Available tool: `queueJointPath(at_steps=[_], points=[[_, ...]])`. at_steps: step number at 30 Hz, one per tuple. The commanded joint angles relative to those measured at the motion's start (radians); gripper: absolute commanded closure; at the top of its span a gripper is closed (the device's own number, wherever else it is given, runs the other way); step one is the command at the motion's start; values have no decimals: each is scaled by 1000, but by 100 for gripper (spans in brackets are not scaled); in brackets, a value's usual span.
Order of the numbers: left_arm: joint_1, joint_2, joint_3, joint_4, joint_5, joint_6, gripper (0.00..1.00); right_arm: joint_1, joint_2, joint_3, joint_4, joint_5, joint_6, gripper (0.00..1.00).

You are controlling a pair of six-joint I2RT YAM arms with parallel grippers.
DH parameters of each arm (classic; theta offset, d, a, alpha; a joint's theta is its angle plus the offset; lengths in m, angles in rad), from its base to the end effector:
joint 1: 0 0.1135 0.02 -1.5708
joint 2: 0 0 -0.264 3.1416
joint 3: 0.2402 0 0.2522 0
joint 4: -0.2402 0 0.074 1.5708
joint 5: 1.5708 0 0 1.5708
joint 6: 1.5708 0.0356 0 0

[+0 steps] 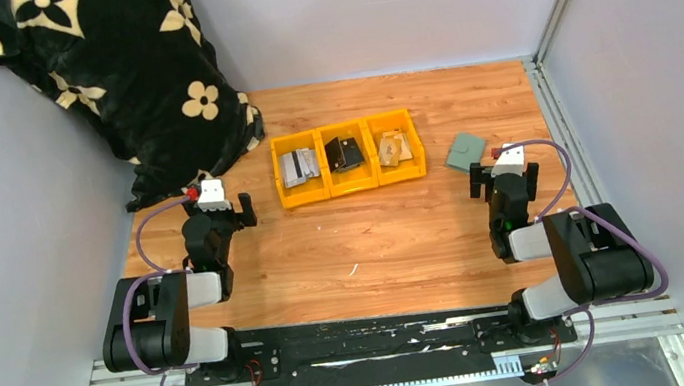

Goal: Take the credit cards out of the card holder
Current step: Move the storage box to the center of the board.

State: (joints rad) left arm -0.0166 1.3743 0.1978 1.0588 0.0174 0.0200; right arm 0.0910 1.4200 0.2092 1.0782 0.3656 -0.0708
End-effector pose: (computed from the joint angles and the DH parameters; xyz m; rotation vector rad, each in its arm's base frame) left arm 0.2268 -0.0044 0.1564 0.0440 1.6879 -0.0121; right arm 0.2293 0.0081 0.1522 0.1354 1.6979 -0.2960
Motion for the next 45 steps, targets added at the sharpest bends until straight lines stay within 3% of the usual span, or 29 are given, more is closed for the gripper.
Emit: queueJointPath(at_steps=[1, 16, 18, 20, 24, 28, 32, 39, 45], points=[[-5, -2, 2, 10, -15, 17, 0, -12, 4, -8, 28, -1, -3, 3], [-5, -3, 2, 9, -14, 17, 0, -10, -5, -7, 34, 11, -6, 3], [-5, -11, 3, 10, -2, 23, 0, -9, -52, 4, -24, -10, -18, 3], [-5, -52, 39, -84, 1, 27, 0, 5, -125, 50, -174, 37, -5, 3], [-2, -125, 178, -428, -9, 47, 0, 5, -232, 168, -491, 123, 63, 3], [9, -174, 232, -549, 9, 78, 0, -26, -272, 298, -765, 121, 286, 3], [68, -229, 288, -660, 86, 69, 0, -70, -182, 438, -983, 52, 501, 3], [86, -268, 463, -975, 163, 95, 0, -146, -159, 431, -871, -399, 526, 3], [85, -264, 580, -1172, 214, 86, 0, -44, -112, 543, -993, -410, 454, 6]])
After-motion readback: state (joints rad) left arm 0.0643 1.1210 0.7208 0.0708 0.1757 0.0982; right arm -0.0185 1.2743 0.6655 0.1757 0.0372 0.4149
